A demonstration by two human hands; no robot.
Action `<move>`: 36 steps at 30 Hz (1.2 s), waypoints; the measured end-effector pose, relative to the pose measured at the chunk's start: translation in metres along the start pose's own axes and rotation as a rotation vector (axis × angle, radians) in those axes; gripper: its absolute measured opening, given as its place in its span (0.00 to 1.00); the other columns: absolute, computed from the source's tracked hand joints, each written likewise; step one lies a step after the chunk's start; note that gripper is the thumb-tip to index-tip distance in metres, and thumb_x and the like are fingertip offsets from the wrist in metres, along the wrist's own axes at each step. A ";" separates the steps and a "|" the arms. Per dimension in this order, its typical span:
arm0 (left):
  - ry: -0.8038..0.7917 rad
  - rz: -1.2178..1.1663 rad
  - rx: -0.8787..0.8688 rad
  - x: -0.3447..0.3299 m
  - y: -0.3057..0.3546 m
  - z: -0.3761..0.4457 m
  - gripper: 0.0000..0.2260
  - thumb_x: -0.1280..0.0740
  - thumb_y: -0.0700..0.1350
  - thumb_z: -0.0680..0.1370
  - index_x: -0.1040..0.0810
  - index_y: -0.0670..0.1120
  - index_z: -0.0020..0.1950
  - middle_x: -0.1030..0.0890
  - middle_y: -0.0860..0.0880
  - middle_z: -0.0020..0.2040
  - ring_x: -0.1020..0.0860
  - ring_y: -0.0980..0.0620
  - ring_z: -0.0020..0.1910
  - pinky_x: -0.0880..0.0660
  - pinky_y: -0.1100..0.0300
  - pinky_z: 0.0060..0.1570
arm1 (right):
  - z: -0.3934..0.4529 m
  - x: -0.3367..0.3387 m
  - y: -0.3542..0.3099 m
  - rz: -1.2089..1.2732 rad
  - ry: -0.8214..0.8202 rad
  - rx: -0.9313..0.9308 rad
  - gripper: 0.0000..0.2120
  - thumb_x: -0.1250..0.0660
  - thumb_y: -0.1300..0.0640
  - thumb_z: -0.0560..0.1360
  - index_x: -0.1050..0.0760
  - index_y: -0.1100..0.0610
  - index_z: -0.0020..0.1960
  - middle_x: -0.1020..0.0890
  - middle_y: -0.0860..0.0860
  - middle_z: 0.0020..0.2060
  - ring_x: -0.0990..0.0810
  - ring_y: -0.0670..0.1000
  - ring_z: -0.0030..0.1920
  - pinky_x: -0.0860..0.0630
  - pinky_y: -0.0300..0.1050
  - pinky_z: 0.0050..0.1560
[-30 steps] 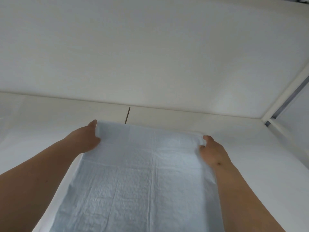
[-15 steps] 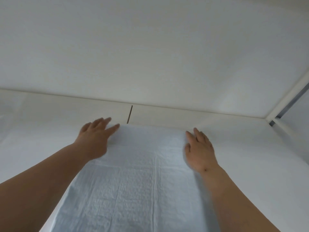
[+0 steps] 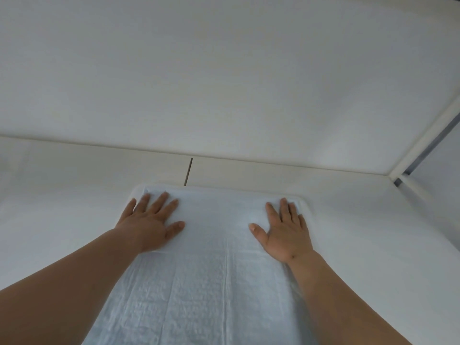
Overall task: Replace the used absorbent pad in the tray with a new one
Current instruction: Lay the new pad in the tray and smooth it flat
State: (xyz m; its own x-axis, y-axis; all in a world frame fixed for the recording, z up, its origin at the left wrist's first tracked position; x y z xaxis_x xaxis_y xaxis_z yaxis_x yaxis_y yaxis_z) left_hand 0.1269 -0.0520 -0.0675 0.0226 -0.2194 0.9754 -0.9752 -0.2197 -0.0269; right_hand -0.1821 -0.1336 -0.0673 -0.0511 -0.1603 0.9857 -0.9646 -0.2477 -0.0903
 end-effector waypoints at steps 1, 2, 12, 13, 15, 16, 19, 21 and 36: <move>0.003 0.001 0.002 0.000 0.000 -0.001 0.32 0.60 0.71 0.74 0.63 0.63 0.76 0.63 0.59 0.78 0.62 0.49 0.78 0.62 0.48 0.75 | 0.000 0.000 0.000 0.003 0.002 -0.007 0.43 0.59 0.25 0.72 0.61 0.47 0.79 0.64 0.54 0.78 0.67 0.54 0.77 0.62 0.54 0.77; 0.005 0.003 0.005 0.000 0.000 -0.001 0.32 0.61 0.71 0.74 0.64 0.63 0.76 0.63 0.59 0.78 0.62 0.49 0.78 0.62 0.48 0.75 | -0.001 0.001 0.001 0.005 0.005 -0.014 0.44 0.59 0.25 0.72 0.61 0.48 0.79 0.64 0.55 0.78 0.66 0.54 0.77 0.62 0.54 0.77; -0.028 -0.009 0.052 0.003 0.000 -0.001 0.35 0.60 0.74 0.72 0.64 0.62 0.76 0.64 0.59 0.78 0.62 0.47 0.78 0.63 0.48 0.75 | 0.000 0.002 0.002 0.056 -0.036 -0.126 0.54 0.55 0.23 0.69 0.66 0.59 0.78 0.64 0.56 0.78 0.66 0.54 0.77 0.62 0.51 0.77; -0.034 -0.013 0.056 0.004 0.000 -0.001 0.35 0.60 0.74 0.72 0.64 0.62 0.76 0.64 0.60 0.78 0.62 0.47 0.78 0.63 0.48 0.75 | 0.000 0.003 0.001 0.054 -0.041 -0.130 0.54 0.54 0.23 0.69 0.66 0.60 0.78 0.64 0.56 0.78 0.66 0.54 0.77 0.62 0.51 0.77; -0.048 -0.021 0.065 0.005 0.002 -0.002 0.36 0.59 0.74 0.73 0.64 0.62 0.76 0.63 0.59 0.78 0.62 0.47 0.78 0.63 0.46 0.75 | 0.000 0.005 0.000 0.050 -0.056 -0.137 0.54 0.54 0.23 0.69 0.66 0.60 0.78 0.64 0.56 0.78 0.65 0.54 0.78 0.62 0.51 0.77; -0.051 -0.023 0.072 0.007 0.003 -0.003 0.35 0.59 0.73 0.73 0.63 0.62 0.77 0.63 0.59 0.78 0.62 0.47 0.78 0.63 0.45 0.74 | 0.000 0.005 0.000 0.048 -0.063 -0.142 0.53 0.54 0.23 0.70 0.65 0.60 0.78 0.64 0.56 0.78 0.65 0.54 0.78 0.62 0.51 0.77; -0.001 -0.003 0.082 0.016 0.009 -0.009 0.34 0.55 0.70 0.76 0.60 0.58 0.78 0.61 0.55 0.79 0.60 0.46 0.78 0.63 0.43 0.74 | -0.004 0.011 -0.004 0.022 -0.049 -0.139 0.49 0.53 0.26 0.72 0.62 0.57 0.79 0.61 0.56 0.78 0.64 0.55 0.78 0.62 0.54 0.77; 0.076 0.010 0.047 0.024 0.020 -0.015 0.32 0.52 0.65 0.78 0.58 0.56 0.79 0.59 0.53 0.79 0.59 0.47 0.78 0.60 0.43 0.75 | -0.009 0.016 -0.014 0.009 0.018 -0.084 0.41 0.51 0.33 0.76 0.57 0.55 0.80 0.58 0.54 0.79 0.63 0.54 0.78 0.62 0.56 0.76; -0.013 -0.100 -0.023 -0.010 0.028 -0.056 0.43 0.65 0.78 0.62 0.63 0.63 0.76 0.64 0.56 0.78 0.64 0.50 0.77 0.62 0.42 0.74 | -0.040 -0.010 -0.046 -0.033 -0.032 0.044 0.50 0.63 0.19 0.64 0.61 0.45 0.79 0.63 0.48 0.78 0.67 0.56 0.77 0.64 0.61 0.75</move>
State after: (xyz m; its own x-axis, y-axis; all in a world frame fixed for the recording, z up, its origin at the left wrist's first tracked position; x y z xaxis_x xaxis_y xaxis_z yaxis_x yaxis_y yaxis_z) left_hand 0.0872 -0.0031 -0.0655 0.1230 -0.2096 0.9700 -0.9727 -0.2191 0.0760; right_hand -0.1475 -0.0829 -0.0670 -0.0108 -0.1822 0.9832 -0.9534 -0.2946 -0.0651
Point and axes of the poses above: each hand's wrist, its own z-axis towards the middle knuckle, its own x-axis out of the back of the hand, y = z × x, the point moved 3 cm from there along z, towards the middle knuckle
